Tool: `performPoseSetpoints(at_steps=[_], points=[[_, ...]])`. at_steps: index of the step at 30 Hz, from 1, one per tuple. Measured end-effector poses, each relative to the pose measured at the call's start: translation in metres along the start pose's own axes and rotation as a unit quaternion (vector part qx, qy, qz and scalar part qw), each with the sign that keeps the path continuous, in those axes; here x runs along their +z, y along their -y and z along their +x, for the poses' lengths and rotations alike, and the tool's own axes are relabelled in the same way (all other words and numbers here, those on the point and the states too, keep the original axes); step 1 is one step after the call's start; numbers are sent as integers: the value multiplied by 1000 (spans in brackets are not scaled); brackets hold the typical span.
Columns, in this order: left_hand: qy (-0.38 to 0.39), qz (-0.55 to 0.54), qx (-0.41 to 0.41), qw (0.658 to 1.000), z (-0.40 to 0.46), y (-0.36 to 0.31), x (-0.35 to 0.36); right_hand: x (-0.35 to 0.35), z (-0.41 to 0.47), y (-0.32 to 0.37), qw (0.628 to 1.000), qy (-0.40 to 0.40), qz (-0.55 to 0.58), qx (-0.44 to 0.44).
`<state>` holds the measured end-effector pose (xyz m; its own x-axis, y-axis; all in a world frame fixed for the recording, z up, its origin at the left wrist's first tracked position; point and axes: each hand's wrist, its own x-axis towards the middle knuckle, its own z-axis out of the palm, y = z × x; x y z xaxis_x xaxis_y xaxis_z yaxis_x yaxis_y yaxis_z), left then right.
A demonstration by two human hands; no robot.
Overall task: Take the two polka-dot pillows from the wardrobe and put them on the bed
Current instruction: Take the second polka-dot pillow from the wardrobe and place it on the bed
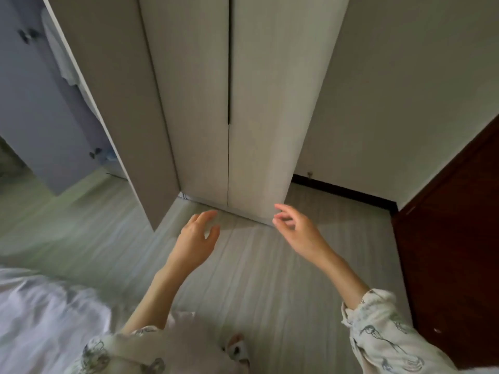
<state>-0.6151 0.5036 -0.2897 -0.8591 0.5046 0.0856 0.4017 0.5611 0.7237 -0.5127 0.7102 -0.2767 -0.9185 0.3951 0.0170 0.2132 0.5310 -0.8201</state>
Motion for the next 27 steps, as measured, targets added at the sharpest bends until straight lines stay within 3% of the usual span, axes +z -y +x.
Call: performPoseSetpoints(at_steps=[6, 13, 27], points=[[-63, -12, -40, 997, 109, 22, -38, 17, 145, 34, 998, 42, -13, -47], [-131, 8, -122, 984, 158, 85, -95, 89, 265, 79, 984, 147, 21, -97], [-324, 57, -283, 901, 230, 211, -244, 295, 447, 226, 901, 369, 38, -226]])
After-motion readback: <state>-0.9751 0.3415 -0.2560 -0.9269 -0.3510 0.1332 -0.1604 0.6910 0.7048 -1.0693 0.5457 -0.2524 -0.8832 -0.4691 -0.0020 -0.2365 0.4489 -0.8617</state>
